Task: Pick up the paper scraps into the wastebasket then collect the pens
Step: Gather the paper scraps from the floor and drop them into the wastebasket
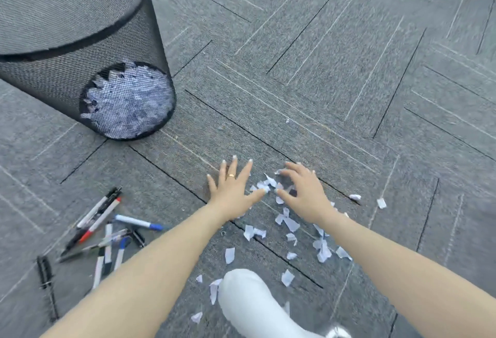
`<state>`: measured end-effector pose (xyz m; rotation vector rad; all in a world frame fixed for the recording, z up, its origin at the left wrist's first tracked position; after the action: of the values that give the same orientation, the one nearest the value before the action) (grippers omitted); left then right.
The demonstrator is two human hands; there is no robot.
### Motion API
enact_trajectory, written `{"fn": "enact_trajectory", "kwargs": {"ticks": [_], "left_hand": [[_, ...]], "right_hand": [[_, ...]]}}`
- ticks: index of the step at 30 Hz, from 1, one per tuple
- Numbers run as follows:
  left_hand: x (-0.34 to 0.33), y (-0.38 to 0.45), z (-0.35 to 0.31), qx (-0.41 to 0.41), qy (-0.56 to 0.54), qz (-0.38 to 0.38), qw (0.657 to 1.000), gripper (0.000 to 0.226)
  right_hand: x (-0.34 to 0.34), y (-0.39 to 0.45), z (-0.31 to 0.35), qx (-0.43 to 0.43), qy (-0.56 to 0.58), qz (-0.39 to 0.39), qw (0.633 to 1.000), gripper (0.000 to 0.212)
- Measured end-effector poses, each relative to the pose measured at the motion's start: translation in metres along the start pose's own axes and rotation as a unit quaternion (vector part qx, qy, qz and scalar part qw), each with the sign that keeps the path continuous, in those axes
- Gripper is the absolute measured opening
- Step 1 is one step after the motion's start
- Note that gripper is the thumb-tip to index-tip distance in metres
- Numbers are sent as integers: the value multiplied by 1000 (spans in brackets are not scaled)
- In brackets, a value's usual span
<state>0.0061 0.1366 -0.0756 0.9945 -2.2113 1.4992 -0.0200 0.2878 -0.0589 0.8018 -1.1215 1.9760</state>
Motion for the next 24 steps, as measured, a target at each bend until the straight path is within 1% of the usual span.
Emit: {"fn": "enact_trajectory", "kwargs": {"ticks": [2,4,6,7,8,9,11,13,14,16,18,20,22,24], "left_hand": [[-15,-2,-14,-26,29,-15,999,71],[-36,-15,-28,-101,101,-5,990,67],[-50,-30,-30,-162,148,6,976,68],[-52,-35,-24,-170,153,0,973,70],[-50,-38,-15,-163,144,-17,976,73],[-47,-39,-3,-145,125,-44,981,78],[-45,-37,19,-102,106,-86,985,87],[-50,-33,27,-89,142,-124,978,93],[-53,-32,27,-85,164,-132,974,93],[-53,-29,20,-84,183,-163,966,89],[-48,-30,5,-98,167,-228,954,78],[-38,-28,-6,-90,143,-276,946,68],[-27,-23,-10,-67,144,-300,940,55],[-18,-17,-13,-78,167,-307,934,47]], "right_hand": [[-6,-16,12,52,21,-18,998,37],[-5,-29,16,78,33,-60,995,30],[0,-32,4,50,29,-116,992,35],[0,-32,-6,16,28,-126,991,43],[-4,-30,-14,-14,20,-119,993,52],[-11,-30,-17,-25,4,-100,995,61],[-28,-29,-10,-4,-34,-58,998,75],[-42,-28,4,32,-71,-33,996,80],[-47,-26,10,46,-92,-31,994,79],[-49,-22,19,60,-125,-54,989,69],[-42,-18,21,69,-123,-103,985,54],[-32,-14,22,80,-112,-141,980,38],[-23,-4,25,107,-111,-144,977,28],[-17,8,32,149,-132,-114,973,26]]}}
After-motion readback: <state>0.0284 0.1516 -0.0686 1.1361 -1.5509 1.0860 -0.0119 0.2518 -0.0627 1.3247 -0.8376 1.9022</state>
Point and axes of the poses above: each hand's wrist, its own y-axis towards the middle knuckle, its own x-axis out of the back of the hand, z = x × y, the point moved 9 cm from there along y, towards the middle knuckle, and after that the axes turned 11 degrees about z, right-handed, at the moved point
